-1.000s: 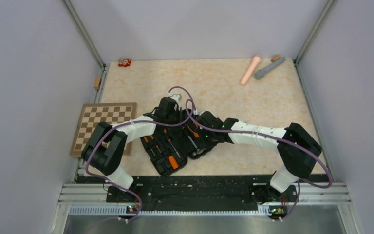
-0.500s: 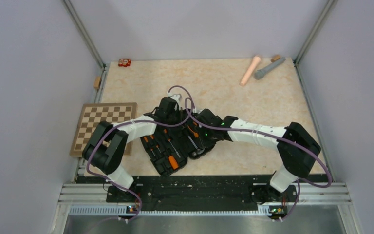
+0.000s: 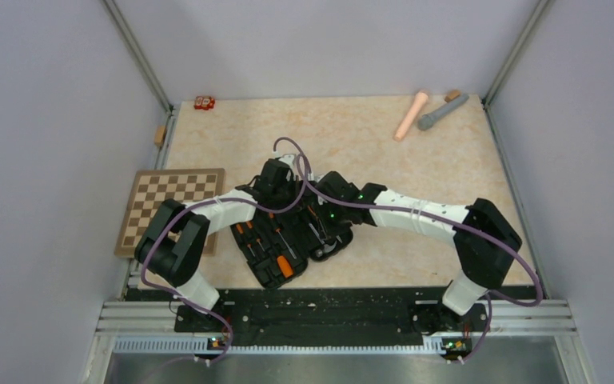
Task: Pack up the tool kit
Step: Place the hammer in the toolbox.
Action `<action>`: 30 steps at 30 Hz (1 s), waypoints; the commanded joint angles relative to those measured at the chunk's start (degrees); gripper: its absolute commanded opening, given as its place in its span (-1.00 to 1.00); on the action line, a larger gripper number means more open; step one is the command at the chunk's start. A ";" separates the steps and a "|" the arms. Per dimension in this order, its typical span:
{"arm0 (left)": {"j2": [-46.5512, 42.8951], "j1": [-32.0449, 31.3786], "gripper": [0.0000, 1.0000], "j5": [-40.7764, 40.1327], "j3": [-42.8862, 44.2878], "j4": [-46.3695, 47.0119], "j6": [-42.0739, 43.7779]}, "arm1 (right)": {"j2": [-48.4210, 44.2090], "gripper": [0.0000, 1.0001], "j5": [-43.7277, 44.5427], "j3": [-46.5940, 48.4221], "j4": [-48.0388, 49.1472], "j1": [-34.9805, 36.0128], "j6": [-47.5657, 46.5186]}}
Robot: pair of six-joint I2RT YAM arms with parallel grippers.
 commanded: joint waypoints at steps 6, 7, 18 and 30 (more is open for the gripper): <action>-0.96 -0.42 -1.00 -0.55 0.23 1.36 0.30 | 6.84 -0.79 -0.59 1.97 -3.72 3.90 -3.79; -0.85 -0.43 -1.00 -0.54 0.17 1.43 0.22 | 7.45 -0.82 0.00 1.88 -3.94 4.12 -3.83; -0.29 -0.36 -1.00 -0.50 -1.72 4.80 -1.82 | 15.82 -0.95 6.22 1.78 -6.80 6.80 -4.19; 1.50 -0.30 -1.00 -0.85 -2.41 4.52 -3.43 | 18.92 -0.97 2.04 -1.29 -4.40 5.60 -2.93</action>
